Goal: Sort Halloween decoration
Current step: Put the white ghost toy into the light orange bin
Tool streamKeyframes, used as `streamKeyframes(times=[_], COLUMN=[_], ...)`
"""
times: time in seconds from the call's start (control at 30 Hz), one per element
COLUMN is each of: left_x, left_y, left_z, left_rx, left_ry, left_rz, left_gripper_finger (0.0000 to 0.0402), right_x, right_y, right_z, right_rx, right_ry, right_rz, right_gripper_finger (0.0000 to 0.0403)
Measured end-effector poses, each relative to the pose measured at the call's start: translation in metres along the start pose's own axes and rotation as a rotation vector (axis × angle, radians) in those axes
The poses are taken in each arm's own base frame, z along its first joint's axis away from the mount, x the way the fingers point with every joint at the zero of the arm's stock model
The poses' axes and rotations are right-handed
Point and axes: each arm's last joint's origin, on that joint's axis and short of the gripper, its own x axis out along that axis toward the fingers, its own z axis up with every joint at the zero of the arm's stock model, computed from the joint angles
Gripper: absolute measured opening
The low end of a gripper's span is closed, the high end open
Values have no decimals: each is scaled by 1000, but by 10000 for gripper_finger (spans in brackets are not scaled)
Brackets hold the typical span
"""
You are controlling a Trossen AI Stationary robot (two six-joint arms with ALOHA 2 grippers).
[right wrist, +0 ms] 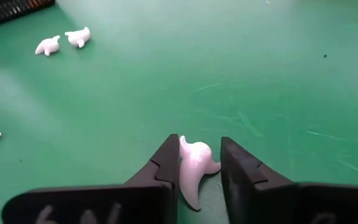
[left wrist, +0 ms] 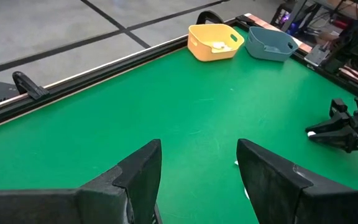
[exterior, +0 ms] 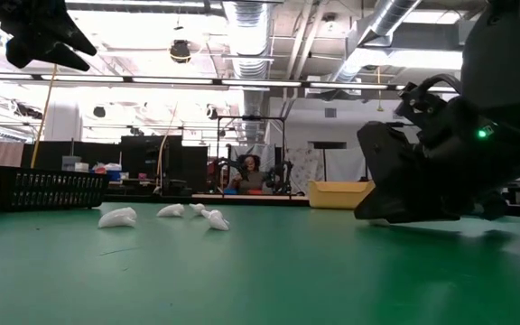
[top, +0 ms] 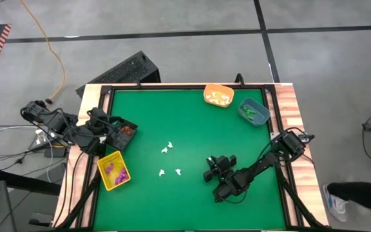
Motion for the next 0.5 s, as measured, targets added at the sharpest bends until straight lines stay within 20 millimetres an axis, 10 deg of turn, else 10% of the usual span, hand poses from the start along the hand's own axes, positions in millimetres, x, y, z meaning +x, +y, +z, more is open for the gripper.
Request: streamKeyframes(times=[0.5], left_x=[0], left_y=[0], left_z=[0], left_rx=[10], left_ry=[-2], left_rz=[5], left_gripper_finger=[199], right_x=[-5], right_y=[43], right_z=[28], right_rx=[35], right_ry=[0], right_rz=[13], right_gripper_finger=[81])
